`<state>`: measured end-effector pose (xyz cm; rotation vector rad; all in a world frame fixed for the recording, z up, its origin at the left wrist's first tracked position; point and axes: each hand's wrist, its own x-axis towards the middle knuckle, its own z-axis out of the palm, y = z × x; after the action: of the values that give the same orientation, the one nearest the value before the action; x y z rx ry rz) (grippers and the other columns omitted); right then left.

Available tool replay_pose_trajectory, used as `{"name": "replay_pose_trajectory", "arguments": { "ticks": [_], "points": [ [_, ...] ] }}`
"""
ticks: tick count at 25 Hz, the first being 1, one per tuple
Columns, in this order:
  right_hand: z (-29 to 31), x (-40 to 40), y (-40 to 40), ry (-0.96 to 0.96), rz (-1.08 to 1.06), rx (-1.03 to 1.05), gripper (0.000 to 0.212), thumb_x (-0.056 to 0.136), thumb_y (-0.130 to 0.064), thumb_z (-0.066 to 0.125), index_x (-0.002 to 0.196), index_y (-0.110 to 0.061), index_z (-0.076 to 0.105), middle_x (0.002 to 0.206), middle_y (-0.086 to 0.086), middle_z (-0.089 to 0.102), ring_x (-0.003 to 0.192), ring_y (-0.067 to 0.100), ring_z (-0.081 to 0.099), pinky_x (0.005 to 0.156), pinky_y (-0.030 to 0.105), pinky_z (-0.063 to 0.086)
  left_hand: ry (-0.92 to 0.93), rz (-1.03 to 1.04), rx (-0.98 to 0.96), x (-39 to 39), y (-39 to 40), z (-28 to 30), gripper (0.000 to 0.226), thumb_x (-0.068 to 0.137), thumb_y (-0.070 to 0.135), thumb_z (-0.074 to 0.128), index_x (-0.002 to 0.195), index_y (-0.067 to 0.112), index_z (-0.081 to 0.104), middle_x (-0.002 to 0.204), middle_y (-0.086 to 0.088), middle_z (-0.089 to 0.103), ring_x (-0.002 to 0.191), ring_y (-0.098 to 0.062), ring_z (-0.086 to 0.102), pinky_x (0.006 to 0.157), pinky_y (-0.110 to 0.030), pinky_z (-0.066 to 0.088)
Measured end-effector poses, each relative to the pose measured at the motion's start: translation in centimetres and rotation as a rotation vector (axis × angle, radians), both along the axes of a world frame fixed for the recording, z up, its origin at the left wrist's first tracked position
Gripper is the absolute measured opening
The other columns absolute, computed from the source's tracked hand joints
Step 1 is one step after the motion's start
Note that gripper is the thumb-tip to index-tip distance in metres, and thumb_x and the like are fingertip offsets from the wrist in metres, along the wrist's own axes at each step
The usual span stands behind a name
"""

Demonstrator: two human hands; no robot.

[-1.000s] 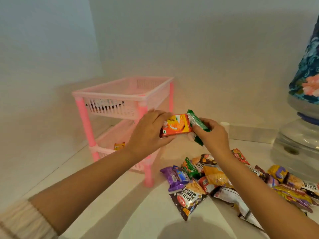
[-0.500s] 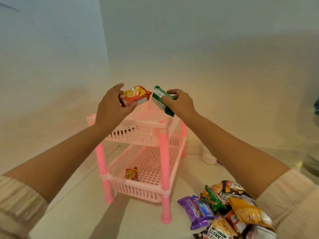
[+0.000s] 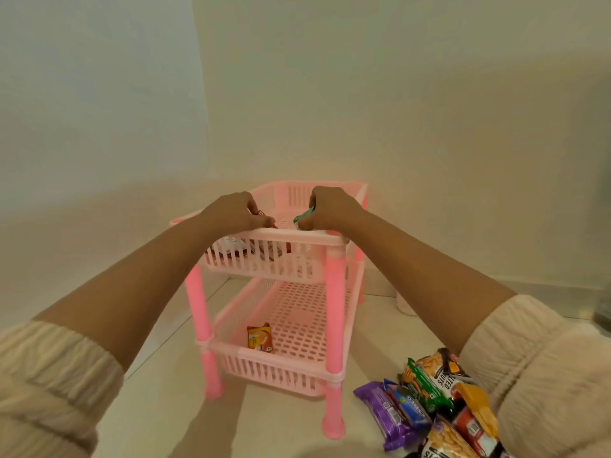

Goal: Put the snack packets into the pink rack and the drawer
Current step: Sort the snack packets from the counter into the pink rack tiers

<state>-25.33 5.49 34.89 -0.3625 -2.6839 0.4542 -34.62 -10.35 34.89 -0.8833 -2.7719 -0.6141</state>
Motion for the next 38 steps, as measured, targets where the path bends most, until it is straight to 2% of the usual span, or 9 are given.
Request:
{"name": "replay_pose_trajectory", "arguments": {
  "ticks": [4, 7, 10, 17, 24, 29, 32, 34, 38],
  "points": [
    [-0.1, -0.3, 0.4, -0.043, -0.015, 0.053, 0.041, 0.074, -0.035, 0.069, 0.106, -0.012, 0.058, 0.105, 0.005, 0.065, 0.08, 0.016, 0.053, 0.072, 0.031, 0.047, -0.063, -0.032, -0.059, 0.0, 0.5, 0.5, 0.039, 0.08, 0.045, 0.065, 0.077, 0.012, 0.045, 0.072, 0.0, 0.044, 0.07, -0.017, 0.041, 0.055, -0.026, 0.027],
    [-0.1, -0.7, 0.6, -0.1, -0.02, 0.112, 0.045, 0.074, -0.04, 0.069, 0.109, -0.015, 0.057, 0.107, 0.002, 0.065, 0.085, 0.017, 0.055, 0.074, 0.031, 0.046, -0.076, -0.02, -0.131, -0.3, 0.5, 0.8, 0.038, 0.081, 0.046, 0.063, 0.085, 0.012, 0.046, 0.075, 0.002, 0.042, 0.081, -0.018, 0.043, 0.055, -0.025, 0.028],
    [-0.1, -1.0, 0.7, -0.149, -0.019, 0.146, 0.044, 0.075, -0.04, 0.068, 0.11, -0.014, 0.058, 0.108, 0.002, 0.066, 0.093, 0.019, 0.06, 0.073, 0.03, 0.046, -0.079, -0.017, -0.174, -0.6, 0.6, 0.8, 0.039, 0.081, 0.047, 0.063, 0.071, 0.014, 0.045, 0.073, 0.002, 0.043, 0.075, -0.016, 0.042, 0.054, -0.024, 0.028],
    [-0.2, -1.4, 0.8, -0.141, -0.04, 0.139, 0.048, 0.076, -0.06, 0.06, 0.094, -0.016, 0.058, 0.089, -0.001, 0.064, 0.079, 0.016, 0.057, 0.057, 0.025, 0.04, -0.053, 0.028, -0.234, -0.1, 1.6, 0.2, 0.054, 0.089, 0.057, 0.036, 0.07, 0.011, 0.055, 0.077, -0.006, 0.057, 0.079, -0.021, 0.053, 0.076, -0.03, 0.036],
    [-0.6, -1.3, 1.3, 0.055, -0.052, -0.043, 0.055, 0.087, -0.057, 0.044, 0.09, -0.005, 0.06, 0.095, 0.009, 0.069, 0.073, 0.022, 0.057, 0.062, 0.031, 0.041, 0.198, 0.029, -0.039, 0.5, 0.8, -2.0, 0.064, 0.094, 0.056, 0.014, 0.093, 0.017, 0.065, 0.089, -0.003, 0.065, 0.082, -0.022, 0.057, 0.073, -0.031, 0.037],
    [-0.9, 0.3, 0.9, 0.226, 0.071, -0.314, 0.051, 0.092, -0.053, 0.039, 0.105, -0.009, 0.06, 0.111, 0.007, 0.066, 0.101, 0.024, 0.06, 0.085, 0.037, 0.045, 0.48, 0.045, 0.191, 1.9, 0.0, -4.4, 0.054, 0.099, 0.041, 0.021, 0.098, 0.014, 0.068, 0.096, -0.009, 0.069, 0.091, -0.029, 0.059, 0.087, -0.041, 0.038],
    [-3.3, 3.8, 0.4, 0.369, 0.213, -0.492, 0.044, 0.096, -0.045, 0.034, 0.119, -0.017, 0.058, 0.131, 0.0, 0.054, 0.116, 0.011, 0.046, 0.097, 0.029, 0.034, 0.501, -0.039, 0.303, 3.4, -0.6, -7.4, 0.061, 0.092, 0.048, 0.015, 0.122, 0.012, 0.055, 0.13, -0.009, 0.055, 0.123, -0.03, 0.044, 0.108, -0.047, 0.021],
    [-6.1, 6.6, 0.2, 0.424, 0.251, -0.447, 0.042, 0.097, -0.039, 0.033, 0.131, -0.02, 0.048, 0.146, -0.002, 0.039, 0.132, 0.008, 0.031, 0.11, 0.029, 0.021, 0.504, -0.107, 0.389, 5.3, -0.9, -9.9, 0.066, 0.089, 0.051, 0.018, 0.14, 0.012, 0.035, 0.15, -0.005, 0.031, 0.141, -0.024, 0.019, 0.115, -0.043, 0.007],
    [-13.0, 12.2, 1.4, 0.356, 0.174, -0.311, 0.045, 0.097, -0.037, 0.035, 0.141, -0.025, 0.033, 0.15, -0.006, 0.03, 0.137, 0.002, 0.014, 0.117, 0.039, 0.014, 0.388, -0.277, 0.441, 10.7, -0.4, -16.9, 0.064, 0.09, 0.047, 0.027, 0.146, 0.018, 0.018, 0.153, 0.005, 0.006, 0.142, -0.009, -0.002, 0.116, -0.034, 0.002]
  ]
}}
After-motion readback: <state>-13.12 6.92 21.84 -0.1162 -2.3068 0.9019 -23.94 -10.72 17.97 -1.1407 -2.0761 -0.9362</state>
